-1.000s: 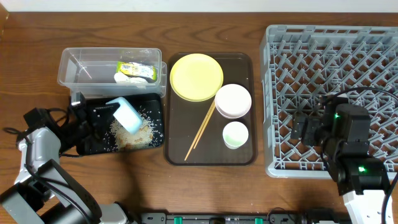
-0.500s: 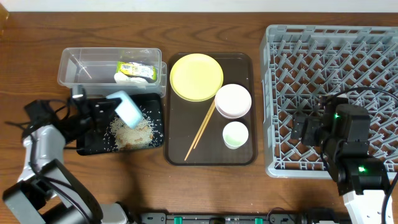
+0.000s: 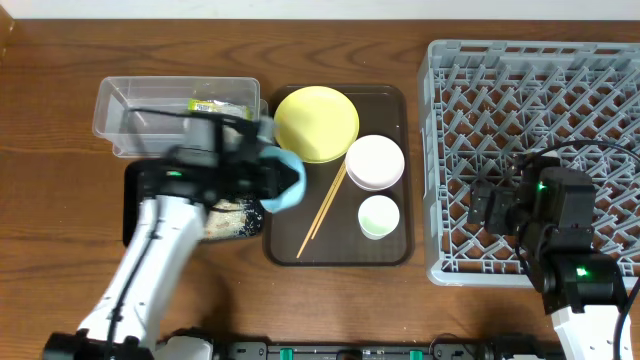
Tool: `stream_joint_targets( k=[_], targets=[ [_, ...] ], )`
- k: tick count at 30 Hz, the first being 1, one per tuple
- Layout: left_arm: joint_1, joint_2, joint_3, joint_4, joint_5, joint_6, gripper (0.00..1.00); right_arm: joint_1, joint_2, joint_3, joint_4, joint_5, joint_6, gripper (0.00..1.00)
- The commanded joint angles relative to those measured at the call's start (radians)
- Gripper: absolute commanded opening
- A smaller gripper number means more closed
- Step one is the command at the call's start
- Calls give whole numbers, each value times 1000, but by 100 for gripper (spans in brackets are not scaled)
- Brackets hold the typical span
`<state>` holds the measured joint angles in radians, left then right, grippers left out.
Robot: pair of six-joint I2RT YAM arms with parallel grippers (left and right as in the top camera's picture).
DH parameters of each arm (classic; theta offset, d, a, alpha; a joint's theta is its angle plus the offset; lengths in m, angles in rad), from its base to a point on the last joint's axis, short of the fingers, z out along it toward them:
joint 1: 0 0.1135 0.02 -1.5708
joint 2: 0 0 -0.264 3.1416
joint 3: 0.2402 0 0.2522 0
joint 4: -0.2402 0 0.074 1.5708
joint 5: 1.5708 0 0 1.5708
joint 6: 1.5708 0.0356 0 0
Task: Sort waste into correct bins and load items into the dishwasher rack
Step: 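Return the blue bowl to the dark tray with the left gripper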
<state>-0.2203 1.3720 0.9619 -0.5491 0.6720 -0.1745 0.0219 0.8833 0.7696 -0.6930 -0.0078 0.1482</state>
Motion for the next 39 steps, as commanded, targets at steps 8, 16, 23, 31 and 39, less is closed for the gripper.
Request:
stream_joint_targets(
  k=[8,16,23,31,39],
  targets=[
    [-309,219,8,62,-479,21,6,10,0,19,-3,3,-6,99],
    [-324,232,21,98,-478,26,30,10,0,19,-3,3,-7,99],
    [-325,104,130,12,-441,32,54,10,0,19,-3,3,-7,99],
    [-364,81,126,32,-362,-6,55,10,0,19,-3,3,-7,99],
    [-468,243,122,40,-370,-6,55,10,0,19,-3,-5,-6,99]
  ],
)
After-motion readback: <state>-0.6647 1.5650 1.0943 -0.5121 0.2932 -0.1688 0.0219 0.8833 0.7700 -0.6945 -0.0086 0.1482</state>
